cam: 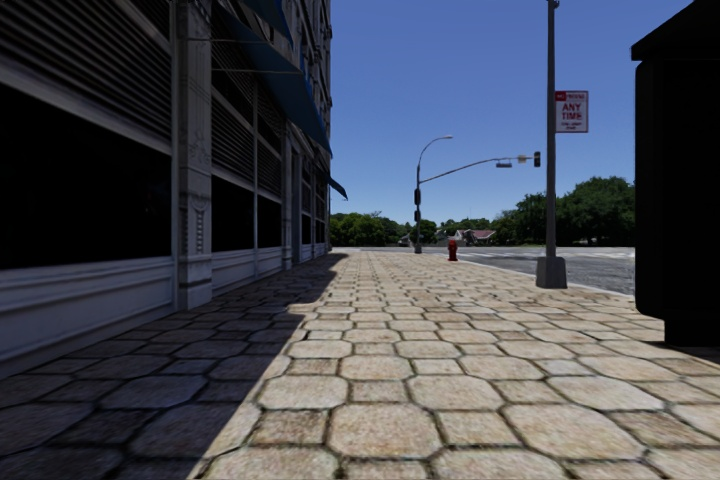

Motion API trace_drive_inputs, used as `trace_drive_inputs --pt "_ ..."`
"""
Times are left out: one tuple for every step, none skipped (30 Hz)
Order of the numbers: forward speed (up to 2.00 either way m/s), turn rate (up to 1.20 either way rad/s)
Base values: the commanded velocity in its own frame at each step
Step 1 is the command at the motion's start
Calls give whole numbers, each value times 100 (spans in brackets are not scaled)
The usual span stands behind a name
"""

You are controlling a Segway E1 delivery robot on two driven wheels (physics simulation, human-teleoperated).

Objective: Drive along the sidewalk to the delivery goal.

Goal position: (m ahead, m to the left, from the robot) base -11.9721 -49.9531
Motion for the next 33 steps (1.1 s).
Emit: trace_drive_inputs --pt "200 0" --pt "200 0" --pt "200 0" --pt "200 0" --pt "200 0" --pt "200 0" --pt "200 0" --pt "200 0" --pt "200 0" --pt "200 0" --pt "200 0" --pt "200 0" --pt "200 0" --pt "200 0" --pt "200 0" --pt "200 0" --pt "200 0" --pt "200 0" --pt "200 0" --pt "200 0" --pt "200 0" --pt "200 0" --pt "200 0" --pt "200 0" --pt "200 0" --pt "200 0" --pt "200 0" --pt "200 0" --pt "200 0" --pt "200 0" --pt "200 0" --pt "200 0" --pt "200 0"
